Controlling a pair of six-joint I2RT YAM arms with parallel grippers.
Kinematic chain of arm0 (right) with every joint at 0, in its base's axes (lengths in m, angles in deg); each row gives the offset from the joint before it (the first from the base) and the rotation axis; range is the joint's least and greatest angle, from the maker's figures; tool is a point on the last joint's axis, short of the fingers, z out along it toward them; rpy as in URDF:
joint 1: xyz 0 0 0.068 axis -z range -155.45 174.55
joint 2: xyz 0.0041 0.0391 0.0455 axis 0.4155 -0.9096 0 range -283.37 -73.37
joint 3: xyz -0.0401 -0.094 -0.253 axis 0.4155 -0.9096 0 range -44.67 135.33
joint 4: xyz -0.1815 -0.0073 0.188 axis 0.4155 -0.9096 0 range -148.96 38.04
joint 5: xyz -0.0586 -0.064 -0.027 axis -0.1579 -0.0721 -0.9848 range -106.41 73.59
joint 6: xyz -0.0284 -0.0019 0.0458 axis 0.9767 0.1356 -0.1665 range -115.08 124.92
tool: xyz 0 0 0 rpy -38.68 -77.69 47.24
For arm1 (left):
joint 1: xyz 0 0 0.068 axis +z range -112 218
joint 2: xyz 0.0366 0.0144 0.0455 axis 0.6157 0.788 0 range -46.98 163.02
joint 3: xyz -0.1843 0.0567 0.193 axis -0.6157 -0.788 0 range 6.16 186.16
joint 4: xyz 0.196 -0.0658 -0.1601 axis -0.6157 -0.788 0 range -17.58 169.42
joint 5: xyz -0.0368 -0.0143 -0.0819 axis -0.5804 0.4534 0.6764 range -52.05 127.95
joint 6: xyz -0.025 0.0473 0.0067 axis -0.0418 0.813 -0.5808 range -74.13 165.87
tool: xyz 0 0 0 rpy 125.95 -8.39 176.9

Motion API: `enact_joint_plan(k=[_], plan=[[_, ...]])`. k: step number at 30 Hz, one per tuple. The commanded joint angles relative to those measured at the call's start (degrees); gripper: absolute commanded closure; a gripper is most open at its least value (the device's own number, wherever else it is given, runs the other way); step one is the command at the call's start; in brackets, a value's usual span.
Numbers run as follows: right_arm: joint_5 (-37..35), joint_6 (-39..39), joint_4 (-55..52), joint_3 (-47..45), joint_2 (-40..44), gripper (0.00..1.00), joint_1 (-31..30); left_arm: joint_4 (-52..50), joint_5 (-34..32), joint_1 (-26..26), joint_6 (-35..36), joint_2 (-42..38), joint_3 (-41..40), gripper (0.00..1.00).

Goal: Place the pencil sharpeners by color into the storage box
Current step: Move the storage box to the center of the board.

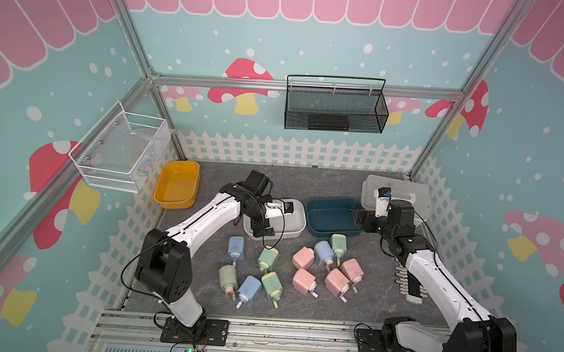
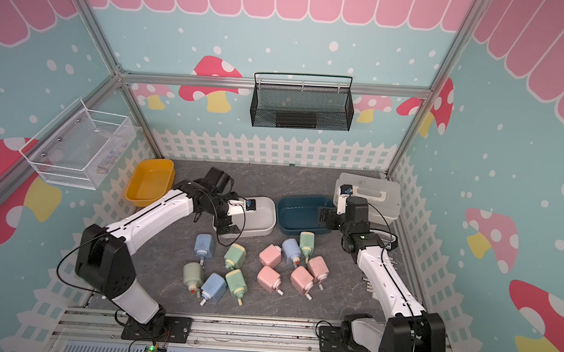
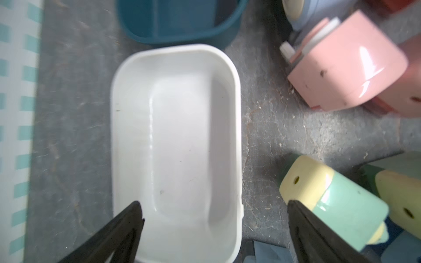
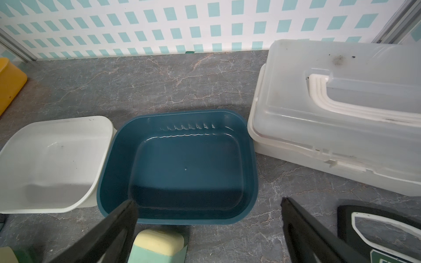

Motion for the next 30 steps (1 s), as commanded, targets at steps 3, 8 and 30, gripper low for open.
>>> enact_joint_plan(k=[3, 8, 30], plan=[[1.81, -3.53, 2.66, 2.56, -3.50, 0.02, 0.15, 6.04, -0.05, -0.12, -15.41, -2.67, 2.54, 0.01], [3.05, -5.76, 4.90, 3.29, -5.14, 0.01, 0.18, 15.52, -14.36, 1.41, -34.33, 0.81, 3.99, 0.01], [-3.22, -0.94, -3.38, 7.37, -10.31, 0.01, 0.14, 27.61, -14.61, 10.98, -72.06, 4.90, -14.10, 0.19]])
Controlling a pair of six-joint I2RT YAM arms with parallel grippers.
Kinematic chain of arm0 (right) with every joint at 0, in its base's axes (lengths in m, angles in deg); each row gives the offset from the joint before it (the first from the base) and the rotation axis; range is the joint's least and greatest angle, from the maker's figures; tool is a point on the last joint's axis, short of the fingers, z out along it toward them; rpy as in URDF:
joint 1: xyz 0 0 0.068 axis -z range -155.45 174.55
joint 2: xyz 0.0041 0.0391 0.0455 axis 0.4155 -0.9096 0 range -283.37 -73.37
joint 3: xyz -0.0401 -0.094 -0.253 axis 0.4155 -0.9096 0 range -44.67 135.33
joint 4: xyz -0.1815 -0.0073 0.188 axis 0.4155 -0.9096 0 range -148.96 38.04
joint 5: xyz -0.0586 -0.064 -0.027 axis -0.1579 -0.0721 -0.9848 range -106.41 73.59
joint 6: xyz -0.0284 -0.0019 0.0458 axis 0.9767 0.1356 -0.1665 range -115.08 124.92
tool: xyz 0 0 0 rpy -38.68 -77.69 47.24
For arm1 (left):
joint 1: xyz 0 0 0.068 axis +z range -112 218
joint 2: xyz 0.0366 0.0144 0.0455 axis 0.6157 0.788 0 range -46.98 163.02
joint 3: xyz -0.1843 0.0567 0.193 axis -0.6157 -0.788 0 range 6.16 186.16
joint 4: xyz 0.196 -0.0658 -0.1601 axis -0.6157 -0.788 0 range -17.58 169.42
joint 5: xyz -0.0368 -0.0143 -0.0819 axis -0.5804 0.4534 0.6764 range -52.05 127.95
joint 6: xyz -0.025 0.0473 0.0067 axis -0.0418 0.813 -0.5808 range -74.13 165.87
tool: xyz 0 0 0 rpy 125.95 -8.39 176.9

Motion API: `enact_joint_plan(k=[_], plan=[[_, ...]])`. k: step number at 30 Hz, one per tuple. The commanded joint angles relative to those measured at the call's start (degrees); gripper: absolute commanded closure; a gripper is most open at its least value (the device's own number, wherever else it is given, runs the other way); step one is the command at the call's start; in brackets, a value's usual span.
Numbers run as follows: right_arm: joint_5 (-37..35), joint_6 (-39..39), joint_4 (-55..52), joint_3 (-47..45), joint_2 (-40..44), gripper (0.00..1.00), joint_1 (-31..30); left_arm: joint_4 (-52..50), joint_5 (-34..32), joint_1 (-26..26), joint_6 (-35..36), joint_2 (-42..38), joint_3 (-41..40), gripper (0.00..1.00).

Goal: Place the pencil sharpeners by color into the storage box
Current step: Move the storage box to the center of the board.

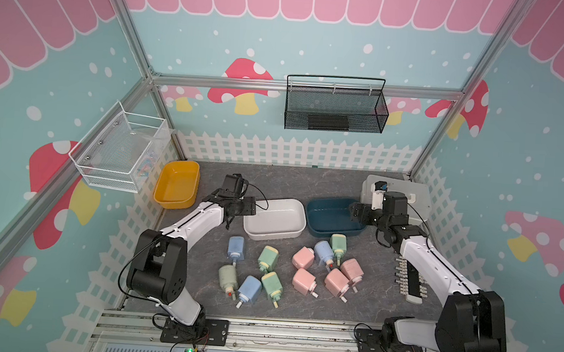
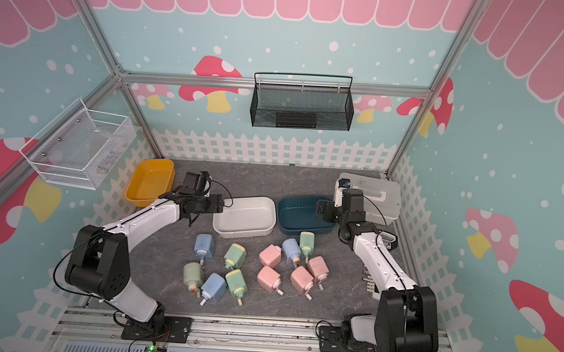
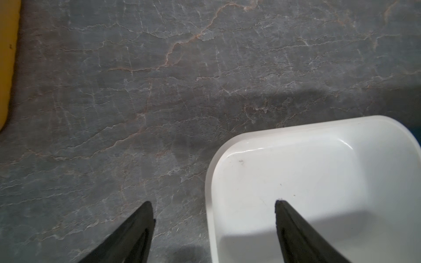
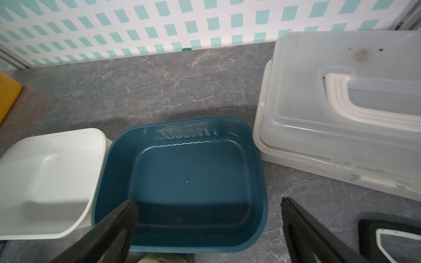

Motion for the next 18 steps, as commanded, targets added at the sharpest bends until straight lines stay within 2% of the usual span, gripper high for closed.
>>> enact_joint_plan(k=[1, 7, 13, 18], plan=[[-2.71, 0.80, -3.45, 1.87, -1.72, 0.01, 0.18, 1.21, 3.74, -0.15, -1.89, 3.74, 1.22, 0.20], [-2.71, -0.13, -4.18, 2.59, -2.95, 0.01, 0.22, 1.00, 8.57, -0.22, -1.42, 7.96, 3.55, 0.33], [-3.67, -0.22, -4.31, 2.43, -3.19, 0.02, 0.17, -0.03, 7.57, -0.23, -0.66, 9.88, 4.52, 0.50], [-5.45, -0.74, -4.73, 2.68, -4.18, 0.01, 0.23, -0.93, 6.67, -0.23, 1.68, 10.48, 5.36, 0.54]])
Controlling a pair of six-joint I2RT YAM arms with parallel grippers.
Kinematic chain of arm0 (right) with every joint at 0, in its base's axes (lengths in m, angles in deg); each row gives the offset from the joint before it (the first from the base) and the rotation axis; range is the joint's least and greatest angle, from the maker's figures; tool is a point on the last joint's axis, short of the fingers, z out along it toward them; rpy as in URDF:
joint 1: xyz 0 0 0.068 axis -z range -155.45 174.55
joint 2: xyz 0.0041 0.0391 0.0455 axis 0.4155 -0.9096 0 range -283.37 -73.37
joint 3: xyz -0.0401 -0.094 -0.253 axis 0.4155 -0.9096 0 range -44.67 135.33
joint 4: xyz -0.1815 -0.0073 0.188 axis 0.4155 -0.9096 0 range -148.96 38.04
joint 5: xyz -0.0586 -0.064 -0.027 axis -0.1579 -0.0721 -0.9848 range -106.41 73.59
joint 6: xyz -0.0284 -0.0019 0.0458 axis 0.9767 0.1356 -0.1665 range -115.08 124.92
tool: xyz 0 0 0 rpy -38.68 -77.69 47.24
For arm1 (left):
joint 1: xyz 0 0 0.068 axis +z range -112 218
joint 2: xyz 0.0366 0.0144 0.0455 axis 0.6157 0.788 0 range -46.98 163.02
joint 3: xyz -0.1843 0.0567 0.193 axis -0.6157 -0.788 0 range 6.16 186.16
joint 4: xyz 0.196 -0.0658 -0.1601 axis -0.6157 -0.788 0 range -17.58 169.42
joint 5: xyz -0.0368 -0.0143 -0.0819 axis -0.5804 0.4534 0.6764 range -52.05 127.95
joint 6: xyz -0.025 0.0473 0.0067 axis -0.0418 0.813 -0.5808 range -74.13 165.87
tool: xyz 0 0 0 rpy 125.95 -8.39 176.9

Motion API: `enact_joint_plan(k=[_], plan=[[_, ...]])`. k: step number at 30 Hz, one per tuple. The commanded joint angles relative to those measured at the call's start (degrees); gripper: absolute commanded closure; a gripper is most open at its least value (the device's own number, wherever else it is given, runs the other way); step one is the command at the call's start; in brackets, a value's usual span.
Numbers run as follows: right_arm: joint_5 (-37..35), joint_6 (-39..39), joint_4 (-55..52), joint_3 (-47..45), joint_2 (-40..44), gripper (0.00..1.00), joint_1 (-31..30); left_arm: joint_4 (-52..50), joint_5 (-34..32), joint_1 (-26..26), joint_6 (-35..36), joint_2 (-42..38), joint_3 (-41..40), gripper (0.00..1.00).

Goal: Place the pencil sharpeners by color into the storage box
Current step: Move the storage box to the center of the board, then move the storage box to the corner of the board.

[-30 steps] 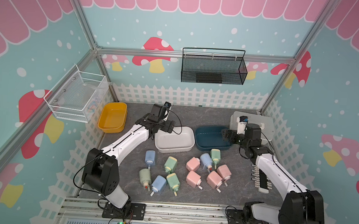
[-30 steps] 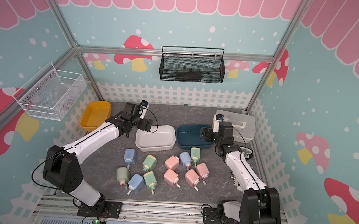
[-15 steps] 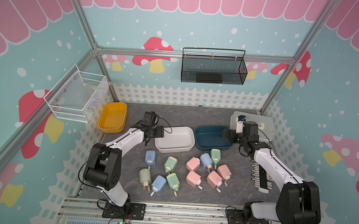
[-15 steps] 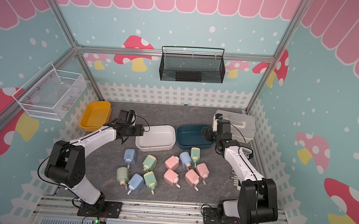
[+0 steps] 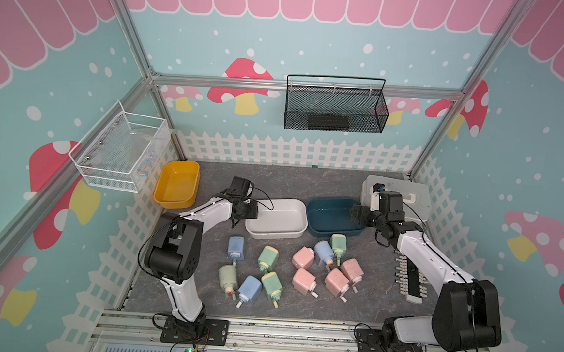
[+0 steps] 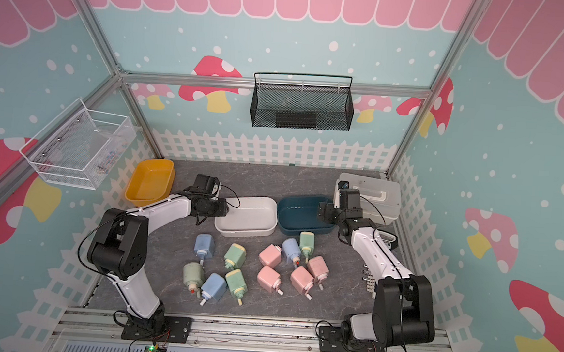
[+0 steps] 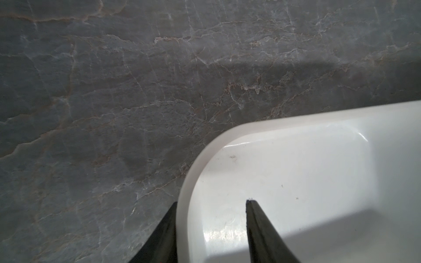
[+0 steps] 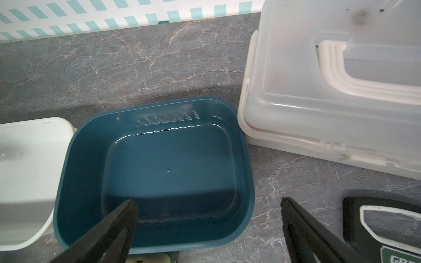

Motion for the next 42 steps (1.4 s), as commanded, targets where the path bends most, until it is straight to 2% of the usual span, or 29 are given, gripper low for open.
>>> enact_joint_plan(k=[1, 3, 6, 9, 16, 20, 25, 42], plan=[[-2.22, -0.86, -1.08, 1.76, -1.44, 0.02, 0.16, -1.07, -0.05, -0.19, 2.55, 1.02, 2.02, 0.54], [-3.73, -1.71, -1.15, 2.01, -1.78, 0.01, 0.23, -1.67, 0.04, -0.19, 2.97, 1.44, 2.78, 0.54], [-9.59, -5.30, -1.97, 2.29, -2.46, 0.01, 0.49, -2.21, -0.54, -0.21, 3.16, 2.08, 3.70, 0.54], [-12.24, -7.40, -2.69, 2.64, -3.34, 0.01, 2.66, -2.50, -1.92, -0.19, 3.20, 2.49, 4.45, 0.53], [-5.65, -10.05, -2.75, 3.50, -4.98, 0.02, 11.89, -3.38, -2.49, -0.12, 4.03, 2.80, 5.46, 0.53], [-0.92, -14.75, -2.49, 3.95, -7.24, 0.01, 17.54, -3.70, -3.31, 0.12, 4.96, 3.06, 5.34, 0.53], [2.78, -18.36, 1.50, 4.51, -10.40, 0.01, 22.72, -3.72, -0.25, 1.04, 5.75, 2.89, 5.11, 0.53], [13.60, -14.55, 11.46, 15.69, -25.79, 0.02, 22.23, -4.22, 0.56, 1.22, 6.40, 3.92, 6.24, 0.53]])
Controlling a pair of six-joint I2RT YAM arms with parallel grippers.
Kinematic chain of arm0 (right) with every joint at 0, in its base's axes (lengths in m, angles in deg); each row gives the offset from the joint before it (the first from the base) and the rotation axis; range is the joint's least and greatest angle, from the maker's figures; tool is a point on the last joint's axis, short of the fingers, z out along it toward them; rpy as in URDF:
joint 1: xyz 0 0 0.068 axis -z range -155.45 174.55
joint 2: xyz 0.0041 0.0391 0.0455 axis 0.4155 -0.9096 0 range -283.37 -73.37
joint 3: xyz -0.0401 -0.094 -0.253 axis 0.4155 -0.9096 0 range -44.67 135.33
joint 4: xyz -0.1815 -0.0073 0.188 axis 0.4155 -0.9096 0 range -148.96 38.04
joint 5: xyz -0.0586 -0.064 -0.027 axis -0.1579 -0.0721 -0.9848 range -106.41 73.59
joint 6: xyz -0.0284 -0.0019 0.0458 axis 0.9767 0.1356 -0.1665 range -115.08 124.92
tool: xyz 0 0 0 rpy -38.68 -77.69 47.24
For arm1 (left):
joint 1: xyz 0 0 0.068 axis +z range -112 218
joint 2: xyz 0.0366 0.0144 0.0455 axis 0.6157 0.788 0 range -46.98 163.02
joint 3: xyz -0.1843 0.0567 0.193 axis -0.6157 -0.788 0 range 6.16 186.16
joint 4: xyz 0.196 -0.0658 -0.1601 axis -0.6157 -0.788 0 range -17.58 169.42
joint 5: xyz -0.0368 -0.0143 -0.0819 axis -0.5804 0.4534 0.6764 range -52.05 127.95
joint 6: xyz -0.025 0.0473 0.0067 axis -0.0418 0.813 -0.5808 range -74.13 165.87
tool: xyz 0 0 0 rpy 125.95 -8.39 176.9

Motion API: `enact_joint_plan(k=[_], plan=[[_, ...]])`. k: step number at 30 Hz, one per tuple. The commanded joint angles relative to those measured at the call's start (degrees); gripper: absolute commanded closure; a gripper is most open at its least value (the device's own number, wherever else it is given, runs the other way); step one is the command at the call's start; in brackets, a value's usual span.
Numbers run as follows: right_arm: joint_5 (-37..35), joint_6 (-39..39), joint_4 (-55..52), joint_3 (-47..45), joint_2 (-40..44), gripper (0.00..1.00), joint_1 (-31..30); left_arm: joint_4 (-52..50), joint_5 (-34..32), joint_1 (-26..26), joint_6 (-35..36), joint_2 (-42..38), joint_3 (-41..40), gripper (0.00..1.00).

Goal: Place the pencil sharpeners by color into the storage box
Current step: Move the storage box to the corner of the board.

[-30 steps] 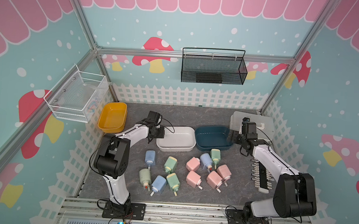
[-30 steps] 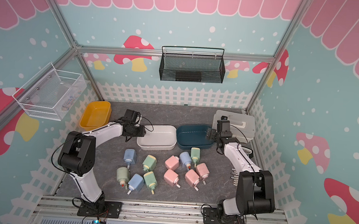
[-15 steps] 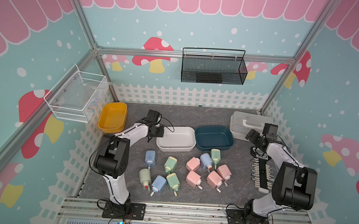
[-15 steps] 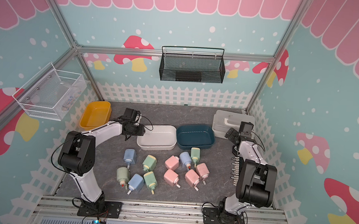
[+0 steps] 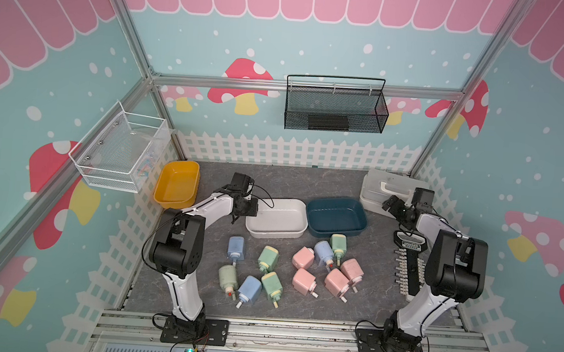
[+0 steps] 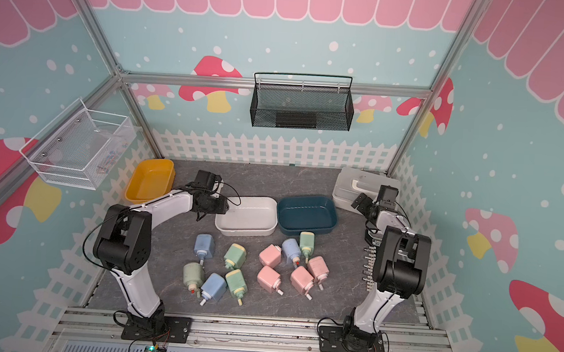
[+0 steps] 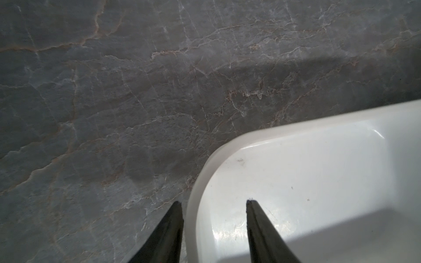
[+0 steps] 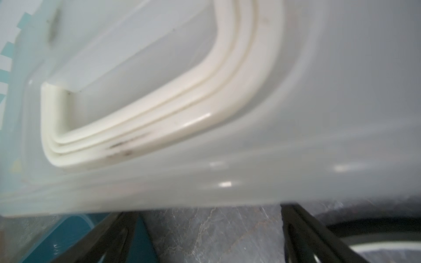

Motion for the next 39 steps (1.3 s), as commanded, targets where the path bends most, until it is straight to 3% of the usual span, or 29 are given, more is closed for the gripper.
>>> enact_joint_plan(k=[1, 8, 21, 28, 39], plan=[[2.80, 0.89, 4.68, 4.29, -2.77, 0.02, -0.68, -0.82, 0.63, 0.39, 1.19, 0.98, 1.62, 0.53], [5.24, 5.40, 3.80, 7.06, -4.14, 0.03, -2.07, -2.23, 1.84, 0.39, 2.68, 1.94, 3.29, 0.53], [8.44, 21.21, -6.75, -0.05, 4.30, 0.14, -8.97, -3.26, 1.86, 0.39, 3.60, 2.39, 4.39, 0.53], [4.30, 23.78, -13.41, 2.73, 1.66, 0.33, -11.91, -3.52, 2.12, 0.55, 3.69, 2.44, 4.39, 0.54], [1.43, 24.07, -14.84, 2.21, 0.75, 0.61, -12.36, -4.65, 3.91, 0.59, 4.28, 2.13, 4.04, 0.54]])
